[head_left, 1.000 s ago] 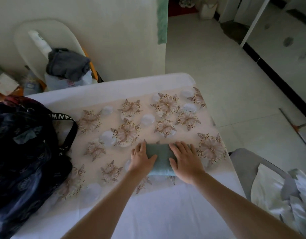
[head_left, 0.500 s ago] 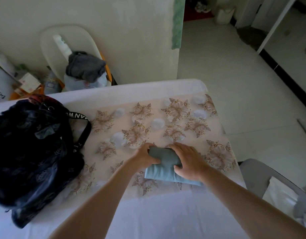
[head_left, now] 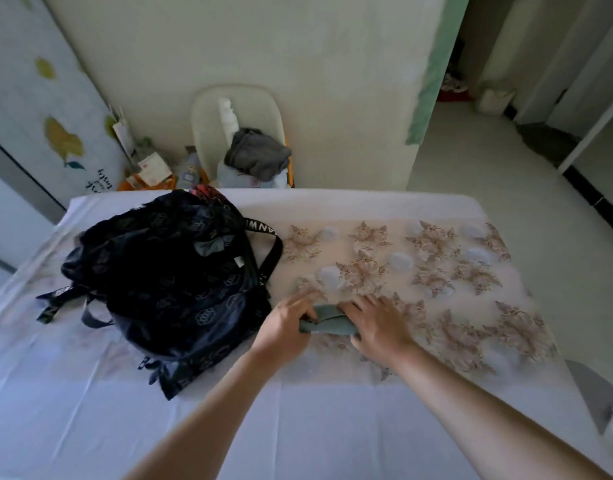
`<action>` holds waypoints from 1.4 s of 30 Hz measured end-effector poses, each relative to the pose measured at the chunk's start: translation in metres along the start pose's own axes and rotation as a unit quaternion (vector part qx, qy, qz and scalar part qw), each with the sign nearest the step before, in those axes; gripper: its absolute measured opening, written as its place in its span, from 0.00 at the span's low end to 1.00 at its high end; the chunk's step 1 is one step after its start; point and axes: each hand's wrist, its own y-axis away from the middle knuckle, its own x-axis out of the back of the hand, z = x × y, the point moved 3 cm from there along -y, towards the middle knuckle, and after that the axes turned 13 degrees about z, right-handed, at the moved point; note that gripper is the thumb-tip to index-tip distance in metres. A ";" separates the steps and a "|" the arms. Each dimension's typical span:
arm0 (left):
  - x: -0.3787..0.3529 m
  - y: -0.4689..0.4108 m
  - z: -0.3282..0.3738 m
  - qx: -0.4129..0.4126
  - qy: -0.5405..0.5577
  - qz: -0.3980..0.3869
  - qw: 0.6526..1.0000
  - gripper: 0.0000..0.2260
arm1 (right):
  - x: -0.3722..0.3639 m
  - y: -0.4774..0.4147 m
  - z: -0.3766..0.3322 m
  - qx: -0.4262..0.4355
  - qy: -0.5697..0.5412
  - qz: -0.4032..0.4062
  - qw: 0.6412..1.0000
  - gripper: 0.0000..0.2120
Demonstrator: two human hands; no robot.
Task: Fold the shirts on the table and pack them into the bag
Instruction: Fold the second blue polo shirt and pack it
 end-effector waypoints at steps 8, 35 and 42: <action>0.007 0.087 -0.085 -0.029 -0.130 -0.243 0.961 0.17 | -0.044 0.028 -0.073 0.013 -0.064 -0.159 0.985 0.25; -0.017 0.056 -0.036 -0.027 -0.183 -0.202 0.962 0.28 | -0.040 0.019 -0.042 0.015 -0.056 -0.147 0.987 0.32; 0.090 0.011 -0.061 0.017 -0.054 -0.071 0.996 0.20 | 0.015 -0.083 -0.081 0.048 -0.123 0.008 0.991 0.19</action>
